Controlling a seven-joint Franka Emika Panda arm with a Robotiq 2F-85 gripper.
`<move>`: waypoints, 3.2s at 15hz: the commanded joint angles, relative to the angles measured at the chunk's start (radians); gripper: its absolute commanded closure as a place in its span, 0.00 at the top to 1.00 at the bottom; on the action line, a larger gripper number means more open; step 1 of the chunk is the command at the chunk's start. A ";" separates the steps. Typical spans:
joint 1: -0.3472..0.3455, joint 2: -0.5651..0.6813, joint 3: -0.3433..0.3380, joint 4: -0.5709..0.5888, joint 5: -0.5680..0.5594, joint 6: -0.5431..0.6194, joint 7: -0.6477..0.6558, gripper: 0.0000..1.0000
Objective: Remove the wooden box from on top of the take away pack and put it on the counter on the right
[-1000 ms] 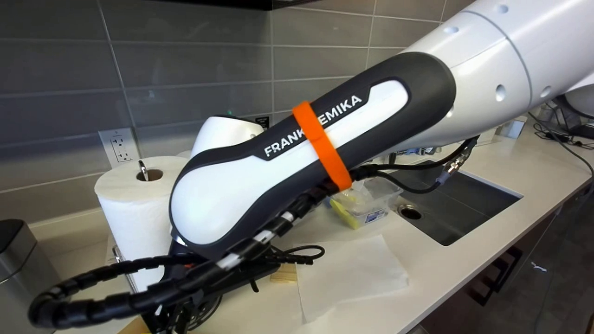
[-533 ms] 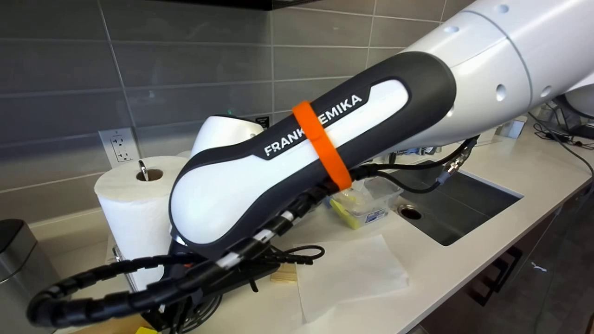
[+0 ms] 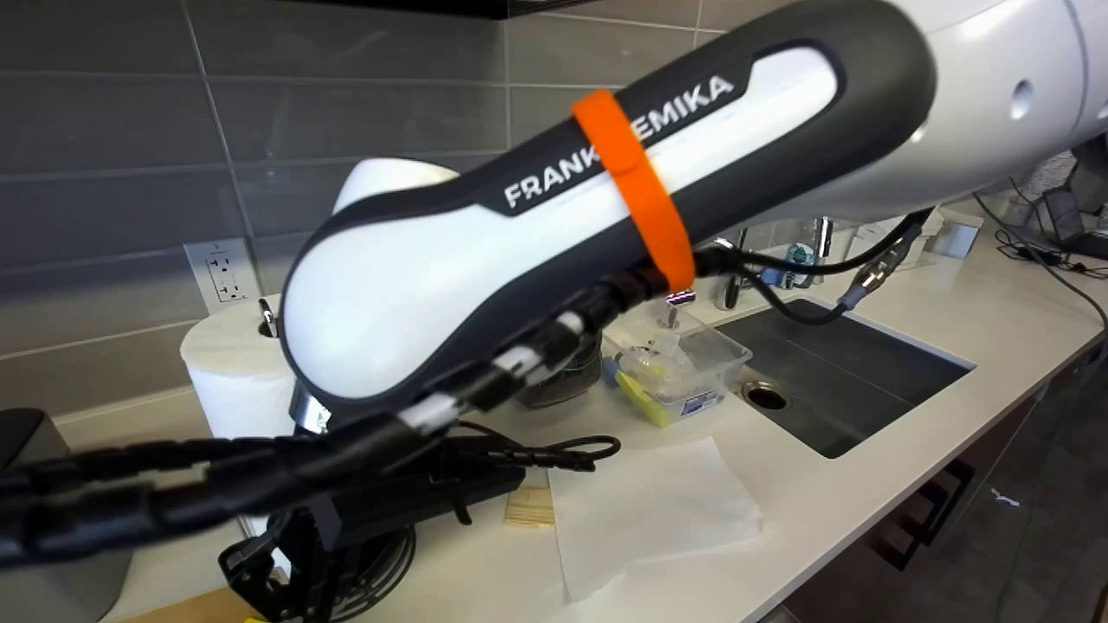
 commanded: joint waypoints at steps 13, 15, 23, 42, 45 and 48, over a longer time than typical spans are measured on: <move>-0.030 -0.285 -0.051 -0.213 -0.015 -0.267 0.244 0.06; -0.028 -0.278 -0.050 -0.208 -0.015 -0.267 0.244 0.06; -0.068 -0.392 -0.101 -0.374 -0.063 -0.278 0.315 0.02; -0.217 -0.388 -0.185 -0.450 -0.332 0.028 0.262 0.06; -0.217 -0.385 -0.185 -0.450 -0.332 0.028 0.262 0.06; -0.220 -0.362 -0.183 -0.429 -0.327 0.046 0.243 0.02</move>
